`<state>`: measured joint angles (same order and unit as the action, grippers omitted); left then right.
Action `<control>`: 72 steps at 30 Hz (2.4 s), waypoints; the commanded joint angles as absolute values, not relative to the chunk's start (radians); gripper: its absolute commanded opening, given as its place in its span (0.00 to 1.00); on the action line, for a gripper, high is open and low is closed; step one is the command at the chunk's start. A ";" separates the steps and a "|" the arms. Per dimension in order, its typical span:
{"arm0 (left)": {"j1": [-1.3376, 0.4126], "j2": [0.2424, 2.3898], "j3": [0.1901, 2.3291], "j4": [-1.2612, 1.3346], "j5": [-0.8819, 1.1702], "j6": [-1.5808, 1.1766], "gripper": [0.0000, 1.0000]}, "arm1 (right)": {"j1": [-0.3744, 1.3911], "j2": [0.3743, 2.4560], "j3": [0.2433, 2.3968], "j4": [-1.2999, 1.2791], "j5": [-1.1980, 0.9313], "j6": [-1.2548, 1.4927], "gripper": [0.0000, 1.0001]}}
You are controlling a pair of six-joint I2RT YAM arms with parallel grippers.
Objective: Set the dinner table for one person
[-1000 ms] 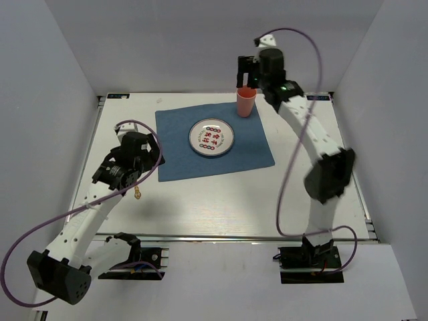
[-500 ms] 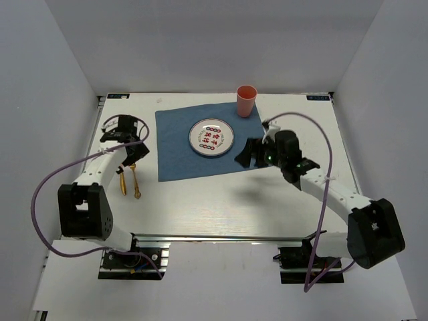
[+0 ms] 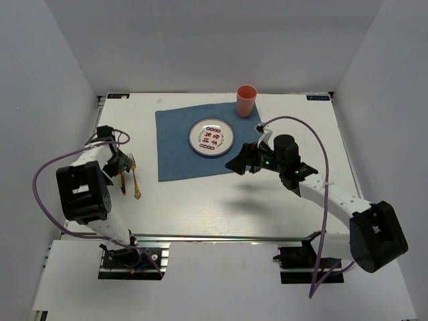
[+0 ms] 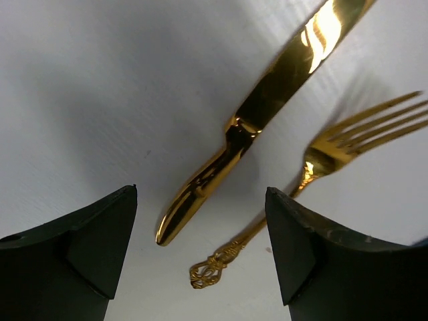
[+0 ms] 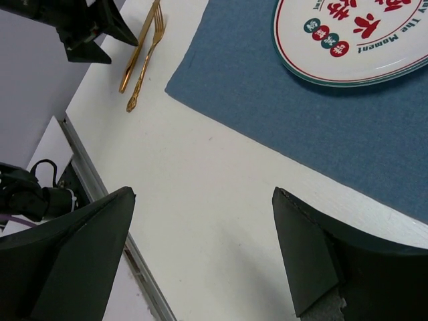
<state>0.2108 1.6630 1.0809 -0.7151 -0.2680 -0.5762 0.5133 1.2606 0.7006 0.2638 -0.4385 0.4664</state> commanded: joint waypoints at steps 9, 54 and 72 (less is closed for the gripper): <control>0.259 1.764 1.083 -0.695 -0.226 -0.568 0.79 | 0.514 1.193 0.703 0.302 -0.486 0.449 0.89; 0.166 1.377 1.376 -0.775 0.115 -0.541 0.00 | 0.506 1.233 0.790 0.108 -0.102 0.584 0.89; -0.524 2.172 2.097 -0.629 0.140 -0.753 0.00 | 0.422 0.928 0.919 -0.353 0.365 0.618 0.89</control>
<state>-0.4786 2.1796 2.0106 -0.6876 0.1440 -0.6811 0.4351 0.9680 0.8749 -0.2665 0.2703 0.6212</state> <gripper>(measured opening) 0.237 0.893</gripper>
